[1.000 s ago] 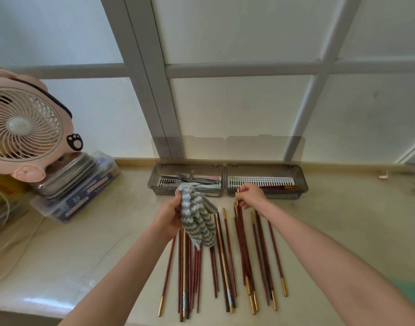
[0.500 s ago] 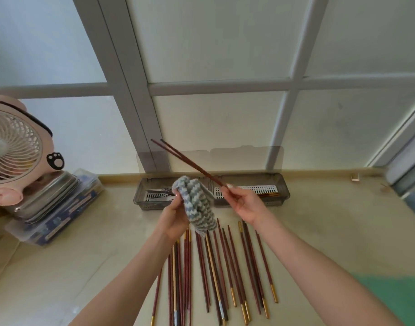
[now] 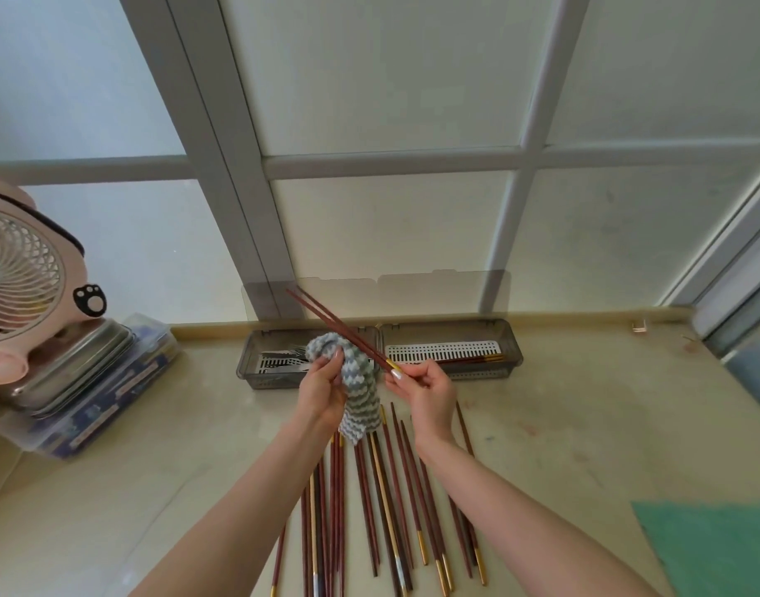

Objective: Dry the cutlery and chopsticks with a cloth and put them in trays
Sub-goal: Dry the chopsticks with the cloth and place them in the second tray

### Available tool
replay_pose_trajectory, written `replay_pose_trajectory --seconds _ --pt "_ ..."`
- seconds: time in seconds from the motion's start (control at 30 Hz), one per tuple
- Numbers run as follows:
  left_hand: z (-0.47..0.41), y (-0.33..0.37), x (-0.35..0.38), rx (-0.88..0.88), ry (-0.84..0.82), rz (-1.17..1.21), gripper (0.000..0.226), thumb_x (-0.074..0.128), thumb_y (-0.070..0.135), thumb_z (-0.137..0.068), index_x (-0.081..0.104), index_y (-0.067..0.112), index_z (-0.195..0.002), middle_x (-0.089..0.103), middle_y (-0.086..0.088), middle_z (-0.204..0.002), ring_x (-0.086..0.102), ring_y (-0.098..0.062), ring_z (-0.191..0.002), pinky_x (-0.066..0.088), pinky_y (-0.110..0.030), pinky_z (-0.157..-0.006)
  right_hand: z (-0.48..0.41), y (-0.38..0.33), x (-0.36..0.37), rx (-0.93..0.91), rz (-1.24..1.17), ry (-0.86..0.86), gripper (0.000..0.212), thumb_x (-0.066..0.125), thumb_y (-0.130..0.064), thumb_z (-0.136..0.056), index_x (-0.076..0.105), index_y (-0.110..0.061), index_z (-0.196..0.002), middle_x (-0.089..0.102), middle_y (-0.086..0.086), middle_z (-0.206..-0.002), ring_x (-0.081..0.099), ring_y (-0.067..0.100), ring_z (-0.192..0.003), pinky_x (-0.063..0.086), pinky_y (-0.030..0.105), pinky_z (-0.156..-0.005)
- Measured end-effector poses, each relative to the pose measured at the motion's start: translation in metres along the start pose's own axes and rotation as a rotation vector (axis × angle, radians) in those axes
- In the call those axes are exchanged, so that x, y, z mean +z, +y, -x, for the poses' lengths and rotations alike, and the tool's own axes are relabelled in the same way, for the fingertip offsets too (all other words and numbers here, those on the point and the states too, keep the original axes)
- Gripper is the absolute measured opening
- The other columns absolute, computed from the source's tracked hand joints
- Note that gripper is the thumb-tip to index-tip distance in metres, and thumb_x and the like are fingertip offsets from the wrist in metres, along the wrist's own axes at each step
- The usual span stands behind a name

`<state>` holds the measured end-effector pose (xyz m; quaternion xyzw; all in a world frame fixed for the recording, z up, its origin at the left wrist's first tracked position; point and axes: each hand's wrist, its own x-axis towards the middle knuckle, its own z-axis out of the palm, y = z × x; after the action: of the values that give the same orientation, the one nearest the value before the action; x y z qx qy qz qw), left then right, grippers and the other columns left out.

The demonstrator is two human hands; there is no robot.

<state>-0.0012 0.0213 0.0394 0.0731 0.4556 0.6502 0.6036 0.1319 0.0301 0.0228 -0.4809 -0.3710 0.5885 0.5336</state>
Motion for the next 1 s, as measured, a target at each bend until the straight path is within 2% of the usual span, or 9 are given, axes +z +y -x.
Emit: replay_pose_trajectory --seconds 0.07,0.17,0.33,0.5,0.67,0.73,0.83,0.9,1.0 --pt "0.002 -0.001 0.000 0.013 0.011 -0.027 0.024 0.050 0.008 -0.092 0.054 0.003 -0.114 0.061 -0.015 -0.108 0.061 -0.024 -0.088 0.051 -0.038 -0.079 0.005 0.003 0.002 -0.029 0.084 -0.046 0.008 0.062 0.010 -0.083 0.060 0.003 -0.079 0.069 0.018 -0.085 0.071 0.026 -0.079 0.059 0.033 -0.071" --pt "0.006 -0.001 0.001 0.052 0.030 -0.110 0.033 0.056 0.006 -0.088 0.053 -0.001 -0.120 0.061 -0.017 -0.114 0.061 -0.025 -0.094 0.048 -0.038 -0.087 0.012 -0.002 0.001 -0.009 0.093 -0.113 0.004 0.060 0.011 -0.084 0.060 0.007 -0.081 0.068 0.022 -0.083 0.071 0.023 -0.067 0.058 0.027 -0.063" --pt "0.011 -0.001 0.003 0.048 0.061 -0.286 0.033 0.062 0.007 -0.085 0.055 -0.002 -0.116 0.064 -0.014 -0.104 0.061 -0.026 -0.096 0.050 -0.037 -0.086 0.013 -0.008 0.001 0.230 0.145 -0.236 0.009 0.055 0.010 -0.086 0.058 0.001 -0.086 0.066 0.019 -0.075 0.066 0.019 -0.059 0.054 0.025 -0.055" --pt "0.016 0.000 0.008 0.102 0.156 -0.359 0.019 0.061 0.006 -0.087 0.057 0.000 -0.104 0.064 -0.010 -0.091 0.061 -0.021 -0.085 0.049 -0.029 -0.068 0.009 -0.011 -0.003 0.350 0.225 -0.386 0.006 0.059 -0.004 -0.090 0.059 -0.001 -0.096 0.069 0.016 -0.079 0.068 0.022 -0.064 0.059 0.034 -0.062" --pt "0.009 0.014 0.012 0.151 0.214 -0.409 0.025 0.065 0.011 -0.085 0.058 0.002 -0.107 0.064 -0.007 -0.096 0.059 -0.024 -0.095 0.048 -0.034 -0.080 0.004 -0.016 -0.010 0.488 0.159 -0.451 0.008 0.054 0.002 -0.091 0.054 -0.001 -0.098 0.070 0.016 -0.079 0.068 0.022 -0.065 0.057 0.032 -0.058" --pt "0.009 0.014 0.015 0.166 0.214 -0.415 0.026 0.064 0.010 -0.086 0.057 0.001 -0.110 0.063 -0.010 -0.101 0.059 -0.025 -0.096 0.047 -0.035 -0.082 0.002 -0.014 -0.011 0.483 0.152 -0.489 0.011 0.055 0.001 -0.091 0.056 0.001 -0.102 0.070 0.014 -0.076 0.064 0.019 -0.061 0.055 0.028 -0.056" --pt "0.012 0.007 0.020 0.163 0.211 -0.430 0.028 0.063 0.008 -0.086 0.057 -0.001 -0.112 0.063 -0.013 -0.103 0.059 -0.026 -0.098 0.047 -0.035 -0.081 0.003 -0.009 -0.012 0.419 0.218 -0.539 0.017 0.056 -0.009 -0.094 0.063 0.001 -0.104 0.062 0.007 -0.068 0.052 0.011 -0.052 0.041 0.019 -0.046" --pt "0.011 0.010 0.021 0.160 0.222 -0.428 0.028 0.065 0.007 -0.085 0.057 -0.001 -0.111 0.063 -0.011 -0.101 0.059 -0.026 -0.098 0.048 -0.036 -0.082 0.003 -0.005 -0.015 0.391 0.231 -0.537 0.019 0.052 -0.012 -0.096 0.065 0.001 -0.100 0.055 0.003 -0.063 0.044 0.009 -0.049 0.032 0.017 -0.042" --pt "0.004 0.030 0.022 0.170 0.264 -0.398 0.031 0.068 0.007 -0.082 0.056 0.000 -0.110 0.064 -0.009 -0.098 0.060 -0.028 -0.101 0.049 -0.041 -0.089 0.003 -0.008 -0.020 0.360 0.275 -0.570 0.020 0.049 -0.012 -0.097 0.064 0.000 -0.091 0.051 0.002 -0.061 0.041 0.008 -0.047 0.028 0.017 -0.041"
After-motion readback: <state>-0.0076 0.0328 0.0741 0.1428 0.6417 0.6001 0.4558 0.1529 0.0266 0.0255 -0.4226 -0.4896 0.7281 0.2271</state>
